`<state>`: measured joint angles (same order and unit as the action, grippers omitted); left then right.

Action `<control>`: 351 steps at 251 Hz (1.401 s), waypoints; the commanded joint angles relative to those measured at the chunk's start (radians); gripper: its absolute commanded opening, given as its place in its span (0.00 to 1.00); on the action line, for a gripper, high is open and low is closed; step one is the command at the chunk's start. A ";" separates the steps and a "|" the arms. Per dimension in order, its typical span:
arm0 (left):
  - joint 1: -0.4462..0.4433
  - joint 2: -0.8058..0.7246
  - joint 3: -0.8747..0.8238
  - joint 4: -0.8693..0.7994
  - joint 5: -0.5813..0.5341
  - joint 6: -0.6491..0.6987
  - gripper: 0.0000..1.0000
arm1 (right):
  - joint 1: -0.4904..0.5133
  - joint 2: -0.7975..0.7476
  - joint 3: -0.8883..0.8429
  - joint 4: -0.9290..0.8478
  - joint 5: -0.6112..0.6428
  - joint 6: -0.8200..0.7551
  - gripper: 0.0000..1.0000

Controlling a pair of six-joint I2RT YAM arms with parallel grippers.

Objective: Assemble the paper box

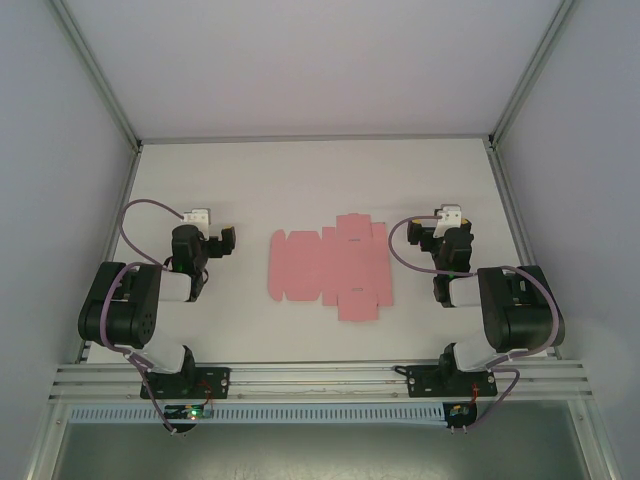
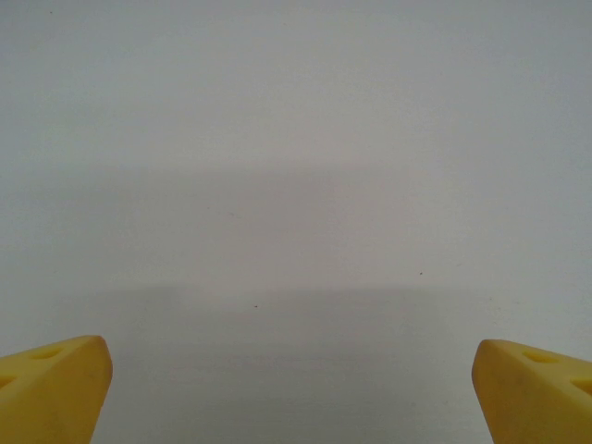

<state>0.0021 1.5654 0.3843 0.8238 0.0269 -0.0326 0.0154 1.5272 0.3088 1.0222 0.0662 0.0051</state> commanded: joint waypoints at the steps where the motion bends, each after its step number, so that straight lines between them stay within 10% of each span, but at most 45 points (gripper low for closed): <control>1: 0.009 -0.010 0.020 0.026 0.007 0.012 1.00 | 0.000 -0.007 0.016 0.024 0.012 0.015 0.98; 192: 0.013 -0.060 0.091 -0.130 0.004 0.005 1.00 | -0.009 -0.029 0.035 -0.018 -0.009 0.020 0.98; 288: -0.004 -0.236 0.404 -0.826 0.090 -0.250 1.00 | 0.113 -0.224 0.415 -0.843 0.104 0.137 0.98; 351: -0.085 -0.242 0.451 -1.005 0.260 -0.378 1.00 | 0.240 -0.148 0.574 -1.195 -0.068 0.345 0.86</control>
<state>-0.0326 1.3350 0.8272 -0.0109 0.1741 -0.3180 0.2054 1.3323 0.8394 0.0902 0.0963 0.2272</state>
